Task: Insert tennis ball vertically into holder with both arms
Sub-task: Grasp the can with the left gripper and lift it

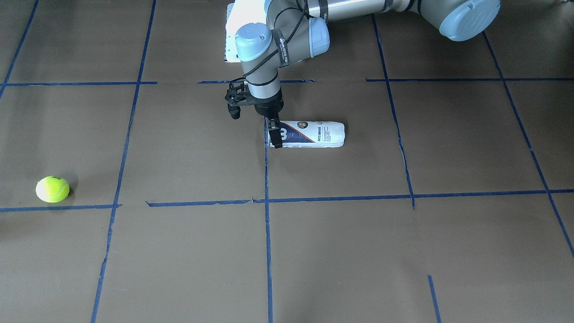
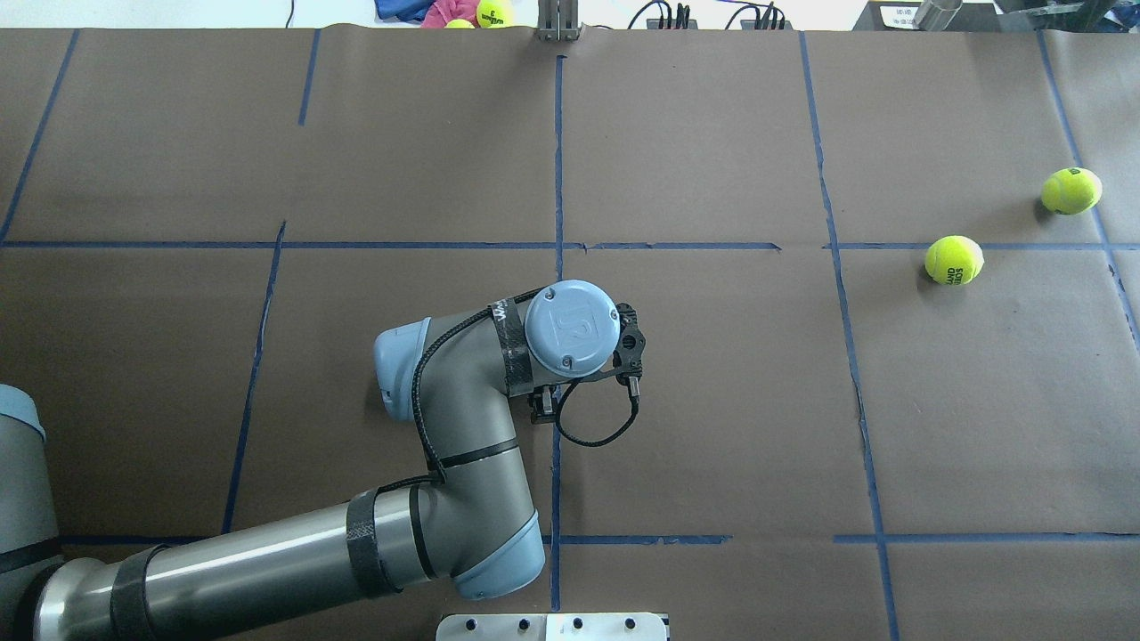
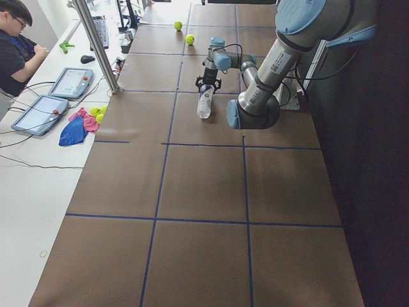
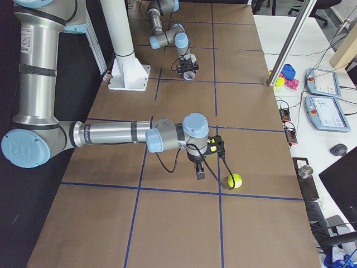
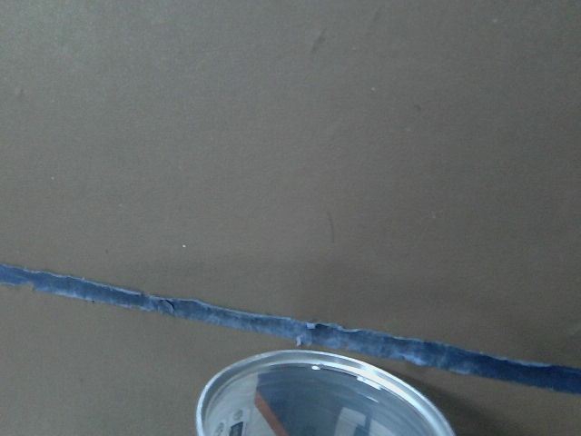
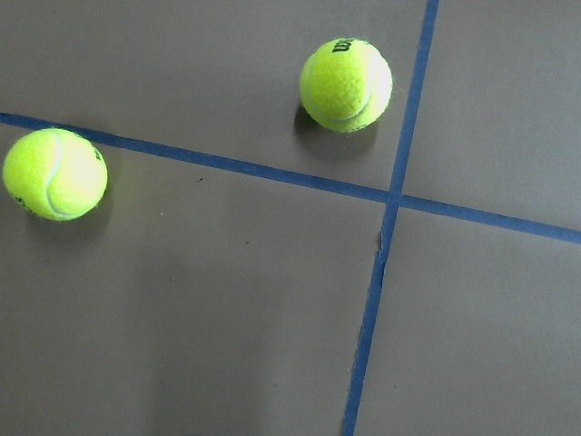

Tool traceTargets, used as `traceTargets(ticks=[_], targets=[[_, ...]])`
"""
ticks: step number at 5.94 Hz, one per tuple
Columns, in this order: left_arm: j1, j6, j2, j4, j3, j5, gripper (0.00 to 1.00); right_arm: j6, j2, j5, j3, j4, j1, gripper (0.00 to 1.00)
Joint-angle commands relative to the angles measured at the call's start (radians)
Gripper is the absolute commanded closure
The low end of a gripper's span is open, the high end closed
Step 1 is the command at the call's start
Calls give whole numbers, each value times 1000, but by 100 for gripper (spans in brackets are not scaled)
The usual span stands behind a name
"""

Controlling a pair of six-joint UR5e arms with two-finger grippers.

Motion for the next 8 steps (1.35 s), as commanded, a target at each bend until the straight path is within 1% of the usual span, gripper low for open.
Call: traceTargets(ticks=[1,3,4,5,6,7,8], targets=[[0,0,-1,-2,3,0,11,0,2,0,0,0,0,0],[-1,-3,-8,-2,-7,0,21,0,2,0,0,0,0,0],[-9,-3,-27,0,-18,0,23,0,2,0,0,0,0,0],[-45,-1,-56,1,-70,-11,23,0,2,0,0,0,0,0],[-72,-4,-64,0,-152,-12,23,0,2,0,0,0,0,0],[-99,-73,-64,-41,-225,-26,23,0,2,0,0,0,0,0],[-124,-155,-64,-128,-230,-91,23,0,2,0,0,0,0,0]])
